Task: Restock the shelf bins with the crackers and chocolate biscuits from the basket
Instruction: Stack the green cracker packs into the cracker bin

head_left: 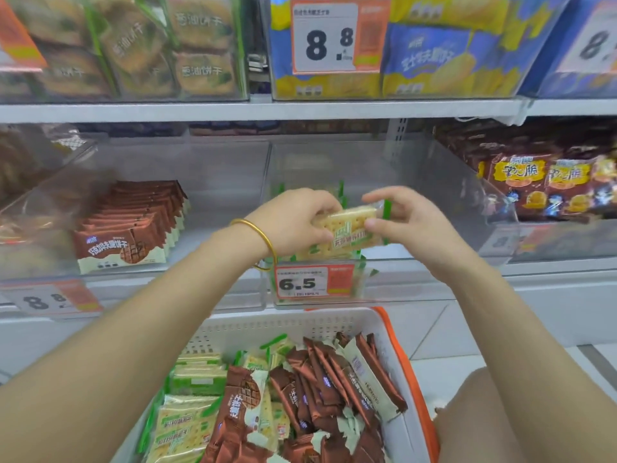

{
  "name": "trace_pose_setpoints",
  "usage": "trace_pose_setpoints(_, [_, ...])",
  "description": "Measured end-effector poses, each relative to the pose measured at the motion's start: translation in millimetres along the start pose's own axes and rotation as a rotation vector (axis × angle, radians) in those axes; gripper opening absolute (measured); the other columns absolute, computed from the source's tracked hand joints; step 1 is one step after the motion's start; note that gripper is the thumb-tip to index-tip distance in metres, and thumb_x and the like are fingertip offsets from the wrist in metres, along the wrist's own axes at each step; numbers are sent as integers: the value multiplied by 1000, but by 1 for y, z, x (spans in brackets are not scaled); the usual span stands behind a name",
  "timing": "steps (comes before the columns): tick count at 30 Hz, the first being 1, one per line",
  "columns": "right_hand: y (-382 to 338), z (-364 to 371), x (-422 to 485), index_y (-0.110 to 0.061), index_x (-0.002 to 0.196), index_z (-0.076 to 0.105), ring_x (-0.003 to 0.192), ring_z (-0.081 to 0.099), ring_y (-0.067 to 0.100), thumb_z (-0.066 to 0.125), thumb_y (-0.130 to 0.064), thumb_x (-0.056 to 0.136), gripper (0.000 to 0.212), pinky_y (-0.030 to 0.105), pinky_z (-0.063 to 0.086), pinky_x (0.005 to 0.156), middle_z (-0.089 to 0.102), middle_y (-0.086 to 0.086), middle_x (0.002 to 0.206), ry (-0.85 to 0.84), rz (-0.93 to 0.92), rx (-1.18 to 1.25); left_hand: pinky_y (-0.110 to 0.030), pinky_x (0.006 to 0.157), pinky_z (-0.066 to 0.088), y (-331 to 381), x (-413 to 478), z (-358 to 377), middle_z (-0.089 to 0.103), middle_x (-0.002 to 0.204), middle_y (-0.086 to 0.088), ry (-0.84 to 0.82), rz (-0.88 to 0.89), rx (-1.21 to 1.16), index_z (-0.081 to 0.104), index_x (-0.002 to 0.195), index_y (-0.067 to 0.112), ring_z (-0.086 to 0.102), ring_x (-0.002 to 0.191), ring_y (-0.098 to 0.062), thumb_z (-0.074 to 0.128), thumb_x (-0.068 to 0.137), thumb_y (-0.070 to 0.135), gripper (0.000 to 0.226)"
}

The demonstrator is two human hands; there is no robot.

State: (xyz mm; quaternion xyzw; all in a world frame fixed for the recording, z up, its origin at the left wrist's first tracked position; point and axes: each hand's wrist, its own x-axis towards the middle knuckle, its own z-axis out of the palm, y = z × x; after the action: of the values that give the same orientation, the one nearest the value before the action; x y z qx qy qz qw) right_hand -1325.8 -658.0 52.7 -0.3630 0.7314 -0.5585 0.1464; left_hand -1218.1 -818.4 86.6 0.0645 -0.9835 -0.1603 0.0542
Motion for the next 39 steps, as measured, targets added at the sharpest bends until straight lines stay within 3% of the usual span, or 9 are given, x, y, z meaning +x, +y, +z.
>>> trace_pose_setpoints(3, [7,3,1,-21,95,62,81,61,31,68,-9,84,18,39,51,68,64,19,98,-40,34,-160,-21,80,36,-3,2,6,59,119,3,-94,-33,40,54,126,23,54,106,-15,64,88,26,40])
trace_pose_setpoints(7, [8,0,5,-15,98,60,76,58,18,66,-13,87,13,26,51,57,59,8,92,-84,76,-281,-22,82,40,-4,6,9,56,115,1,-137,-122,-42,45,134,21,54,102,-15,66,86,31,53])
trace_pose_setpoints(12, [10,-9,4,-14,96,58,65,56,10,64,-13,88,10,22,48,57,58,-2,91,15,55,-407,-27,84,37,-8,4,10,44,108,-1,99,-112,-33,45,108,18,45,104,-21,65,85,24,31])
trace_pose_setpoints(18, [11,-4,7,-14,96,57,71,55,13,63,-14,89,10,35,49,67,56,-6,88,-5,59,-446,-35,85,39,-7,-11,14,46,106,-3,248,2,193,58,95,15,39,102,-22,52,82,7,16])
trace_pose_setpoints(22, [13,0,8,-14,98,55,77,52,15,60,-12,90,9,26,39,62,56,-2,92,89,40,-468,-38,86,48,-6,-14,19,60,100,0,-84,-26,133,62,94,16,55,97,-20,44,88,12,20])
trace_pose_setpoints(25, [11,-1,7,-12,98,55,67,48,6,60,-9,90,10,14,38,53,53,-7,86,155,39,-392,-37,77,47,-5,-12,24,59,85,-6,-238,-59,156,55,82,11,54,82,-22,34,98,23,29])
trace_pose_setpoints(28, [10,-5,5,-11,100,55,65,50,6,59,-8,91,10,17,42,55,53,-7,88,154,56,-356,-32,67,38,-2,-8,24,49,76,-9,-290,-73,116,46,70,9,46,70,-21,26,102,32,44])
trace_pose_setpoints(33, [11,-15,2,-18,100,55,73,52,12,57,-9,92,13,25,43,59,57,0,95,112,111,-403,-31,72,35,-3,-6,28,50,81,-3,-334,-110,79,45,84,14,47,81,-21,25,103,32,33])
trace_pose_setpoints(39, [9,-20,-1,-18,101,55,72,49,9,54,-7,93,14,24,39,57,54,-2,95,163,105,-408,-29,73,32,2,-5,24,44,72,2,-348,-125,37,41,71,18,44,76,-18,22,103,37,42])
